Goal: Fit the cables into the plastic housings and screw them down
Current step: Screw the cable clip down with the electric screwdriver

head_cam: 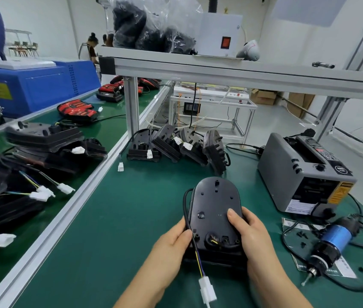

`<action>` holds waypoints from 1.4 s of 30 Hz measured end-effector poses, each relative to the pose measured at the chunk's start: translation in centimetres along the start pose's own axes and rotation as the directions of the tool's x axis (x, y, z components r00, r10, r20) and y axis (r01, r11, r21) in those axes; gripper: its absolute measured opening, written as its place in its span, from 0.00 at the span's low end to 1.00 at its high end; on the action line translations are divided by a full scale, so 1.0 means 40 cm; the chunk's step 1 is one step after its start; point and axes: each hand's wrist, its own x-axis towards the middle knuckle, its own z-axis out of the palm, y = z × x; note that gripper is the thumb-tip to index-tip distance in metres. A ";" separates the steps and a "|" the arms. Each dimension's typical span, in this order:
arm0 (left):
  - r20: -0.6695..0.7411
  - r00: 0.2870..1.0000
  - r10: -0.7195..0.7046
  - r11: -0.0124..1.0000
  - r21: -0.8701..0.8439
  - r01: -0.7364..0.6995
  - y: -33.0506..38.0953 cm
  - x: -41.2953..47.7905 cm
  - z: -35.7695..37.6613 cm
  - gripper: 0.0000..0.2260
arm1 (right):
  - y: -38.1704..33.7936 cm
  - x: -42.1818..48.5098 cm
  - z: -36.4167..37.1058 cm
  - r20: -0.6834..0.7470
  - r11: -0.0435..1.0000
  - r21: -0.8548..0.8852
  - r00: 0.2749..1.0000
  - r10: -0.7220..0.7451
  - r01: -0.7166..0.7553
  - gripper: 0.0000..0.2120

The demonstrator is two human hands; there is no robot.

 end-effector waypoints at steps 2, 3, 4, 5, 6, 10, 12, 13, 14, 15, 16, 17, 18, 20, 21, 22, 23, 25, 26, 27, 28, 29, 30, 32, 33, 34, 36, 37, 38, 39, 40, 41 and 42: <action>-0.013 0.999 -0.033 0.997 -0.066 0.033 -0.009 0.007 -0.001 0.17 | -0.003 0.001 -0.002 -0.004 1.000 0.003 1.000 -0.013 0.013 0.26; -0.018 0.997 -0.081 0.990 -0.121 0.078 -0.010 0.010 -0.005 0.19 | -0.005 0.000 -0.003 -0.005 1.000 0.005 1.000 -0.019 0.019 0.27; -0.013 0.991 -0.136 0.977 -0.168 0.132 -0.011 0.011 -0.009 0.21 | -0.005 -0.001 -0.003 -0.002 1.000 0.005 1.000 -0.028 0.028 0.27; 0.011 0.986 -0.169 0.964 -0.204 0.167 -0.011 0.010 -0.012 0.20 | -0.003 -0.002 -0.005 0.001 0.999 0.005 0.999 -0.037 0.037 0.27; 0.043 0.984 -0.175 0.960 -0.213 0.181 -0.008 0.011 -0.015 0.16 | -0.001 -0.004 -0.005 0.002 0.999 0.003 0.999 -0.045 0.045 0.27; 0.126 0.975 -0.185 0.949 -0.233 0.211 0.005 0.012 -0.022 0.10 | 0.001 -0.008 0.000 0.021 0.999 0.010 0.999 -0.042 0.042 0.27; 0.146 0.970 -0.196 0.942 -0.246 0.228 0.006 0.015 -0.026 0.10 | 0.000 -0.006 0.003 0.039 0.999 0.004 0.999 -0.037 0.037 0.27; 0.156 0.967 -0.204 0.937 -0.255 0.239 0.008 0.014 -0.030 0.10 | 0.000 -0.005 0.004 0.047 0.999 -0.007 0.998 -0.034 0.035 0.27; 0.163 0.964 -0.209 0.932 -0.266 0.247 0.008 0.013 -0.032 0.09 | -0.002 -0.003 0.005 0.052 0.999 -0.025 0.998 -0.028 0.030 0.27; 0.166 0.963 -0.213 0.927 -0.278 0.253 0.009 0.012 -0.035 0.09 | -0.003 0.001 0.005 0.056 0.999 -0.038 0.998 -0.021 0.023 0.26; 0.165 0.962 -0.218 0.922 -0.289 0.259 0.008 0.012 -0.036 0.09 | -0.004 0.004 0.005 0.065 0.999 -0.047 0.998 -0.011 0.014 0.24; 0.160 0.961 -0.227 0.913 -0.308 0.267 0.009 0.011 -0.036 0.09 | -0.005 0.007 0.006 0.074 0.998 -0.058 0.997 0.001 0.003 0.22; 0.152 0.959 -0.240 0.903 -0.328 0.278 0.009 0.011 -0.035 0.10 | -0.009 0.008 0.008 0.080 0.997 -0.073 0.997 0.015 -0.009 0.20; 0.131 0.955 -0.268 0.881 -0.368 0.297 0.008 0.012 -0.031 0.12 | -0.012 0.013 0.014 0.070 0.994 -0.101 0.997 0.039 -0.032 0.16; 0.117 0.953 -0.279 0.870 -0.388 0.303 0.009 0.011 -0.029 0.12 | -0.013 0.015 0.018 0.059 0.992 -0.113 0.997 0.054 -0.047 0.14; 0.101 0.952 -0.291 0.861 -0.406 0.306 0.009 0.010 -0.027 0.12 | -0.016 0.018 0.021 0.051 0.989 -0.129 0.996 0.074 -0.067 0.15; 0.087 0.950 -0.300 0.854 -0.418 0.308 0.010 0.009 -0.025 0.11 | -0.017 0.022 0.023 0.049 0.986 -0.141 0.994 0.096 -0.089 0.16; 0.057 0.948 -0.313 0.847 -0.436 0.306 0.010 0.006 -0.022 0.11 | -0.021 0.028 0.025 0.061 0.981 -0.151 0.990 0.129 -0.119 0.18; 0.045 0.947 -0.318 0.840 -0.449 0.304 0.009 0.004 -0.020 0.11 | -0.023 0.029 0.026 0.065 0.980 -0.151 0.988 0.137 -0.126 0.18; 0.033 0.946 -0.323 0.832 -0.467 0.300 0.009 0.003 -0.018 0.10 | -0.023 0.031 0.026 0.069 0.981 -0.141 0.987 0.143 -0.132 0.18; 0.016 0.945 -0.326 0.822 -0.488 0.292 0.009 0.001 -0.016 0.10 | -0.022 0.032 0.026 0.073 0.982 -0.124 0.986 0.150 -0.140 0.17; -0.005 0.945 -0.328 0.813 -0.511 0.280 0.009 -0.001 -0.014 0.10 | -0.021 0.032 0.025 0.082 0.983 -0.110 0.984 0.159 -0.149 0.16; -0.030 0.943 -0.330 0.804 -0.533 0.264 0.009 -0.002 -0.011 0.09 | -0.019 0.031 0.025 0.091 0.983 -0.101 0.982 0.165 -0.156 0.15; -0.082 0.940 -0.332 0.785 -0.576 0.227 0.008 0.000 -0.007 0.09 | -0.014 0.031 0.025 0.131 0.983 -0.089 0.977 0.170 -0.159 0.14; -0.105 0.937 -0.334 0.775 -0.596 0.209 0.007 0.001 -0.006 0.09 | -0.011 0.028 0.026 0.153 0.982 -0.098 0.973 0.173 -0.159 0.14; -0.123 0.933 -0.337 0.765 -0.614 0.195 0.006 0.004 -0.006 0.09 | -0.010 0.023 0.026 0.162 0.980 -0.143 0.974 0.159 -0.137 0.13; -0.145 0.928 -0.343 0.744 -0.645 0.174 0.002 0.006 -0.009 0.10 | -0.007 0.018 0.018 0.143 0.947 -0.320 0.988 0.057 -0.009 0.12; -0.155 0.925 -0.346 0.734 -0.659 0.164 -0.001 0.006 -0.013 0.10 | -0.006 0.015 0.014 0.142 0.922 -0.384 0.990 -0.003 0.058 0.12; -0.167 0.923 -0.347 0.725 -0.672 0.151 -0.003 0.006 -0.017 0.10 | -0.001 0.014 0.009 0.138 0.902 -0.419 0.989 -0.056 0.109 0.11; -0.186 0.920 -0.345 0.717 -0.685 0.130 -0.005 0.006 -0.023 0.09 | 0.006 0.014 0.005 0.129 0.890 -0.434 0.987 -0.095 0.142 0.11; -0.211 0.917 -0.339 0.710 -0.697 0.102 -0.005 0.006 -0.032 0.08 | 0.012 0.013 0.003 0.118 0.884 -0.440 0.986 -0.120 0.160 0.10; -0.244 0.912 -0.330 0.705 -0.706 0.066 -0.004 0.007 -0.044 0.07 | 0.016 0.011 0.001 0.103 0.883 -0.438 0.985 -0.137 0.168 0.10; -0.286 0.904 -0.317 0.701 -0.713 0.020 0.001 0.010 -0.059 0.06 | 0.017 0.007 0.002 0.091 0.887 -0.428 0.984 -0.150 0.175 0.10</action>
